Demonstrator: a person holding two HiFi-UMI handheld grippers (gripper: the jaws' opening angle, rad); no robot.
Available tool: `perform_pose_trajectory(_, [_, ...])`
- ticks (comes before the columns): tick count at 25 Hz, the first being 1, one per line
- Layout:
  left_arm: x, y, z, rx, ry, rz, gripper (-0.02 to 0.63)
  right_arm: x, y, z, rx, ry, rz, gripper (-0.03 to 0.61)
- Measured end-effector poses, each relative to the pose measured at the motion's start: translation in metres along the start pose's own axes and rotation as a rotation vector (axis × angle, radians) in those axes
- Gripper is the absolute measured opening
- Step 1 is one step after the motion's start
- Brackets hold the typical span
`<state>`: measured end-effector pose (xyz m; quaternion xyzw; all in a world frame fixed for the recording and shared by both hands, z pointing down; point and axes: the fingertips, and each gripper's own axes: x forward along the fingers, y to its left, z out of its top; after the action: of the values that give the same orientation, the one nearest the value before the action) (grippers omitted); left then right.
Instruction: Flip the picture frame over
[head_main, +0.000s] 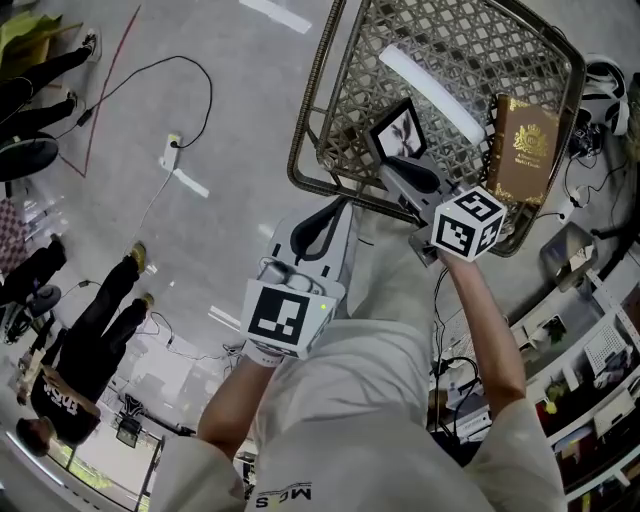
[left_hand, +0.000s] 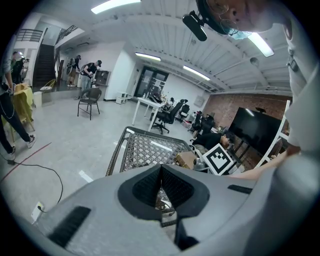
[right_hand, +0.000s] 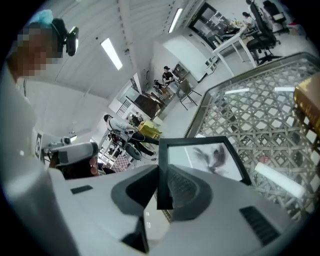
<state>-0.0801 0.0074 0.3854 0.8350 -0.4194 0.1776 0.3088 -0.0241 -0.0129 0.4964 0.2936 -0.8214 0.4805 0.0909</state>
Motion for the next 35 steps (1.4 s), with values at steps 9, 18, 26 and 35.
perform_pose_trajectory(9, [-0.001, 0.002, -0.007, 0.036, 0.007, -0.007, 0.025, -0.003, 0.009, 0.019, 0.232, -0.124, 0.105, 0.075])
perform_pose_trajectory(18, [0.0, 0.001, -0.005, 0.04, 0.007, -0.014, 0.025, -0.009, 0.006, 0.028, 0.431, -0.229, 0.2, 0.075])
perform_pose_trajectory(26, [0.001, 0.002, -0.008, 0.032, 0.024, -0.019, 0.025, -0.013, 0.005, 0.031, 0.57, -0.308, 0.286, 0.075])
perform_pose_trajectory(35, [0.004, -0.002, -0.007, 0.043, 0.023, -0.021, 0.025, -0.027, -0.008, 0.032, 0.642, -0.378, 0.304, 0.075])
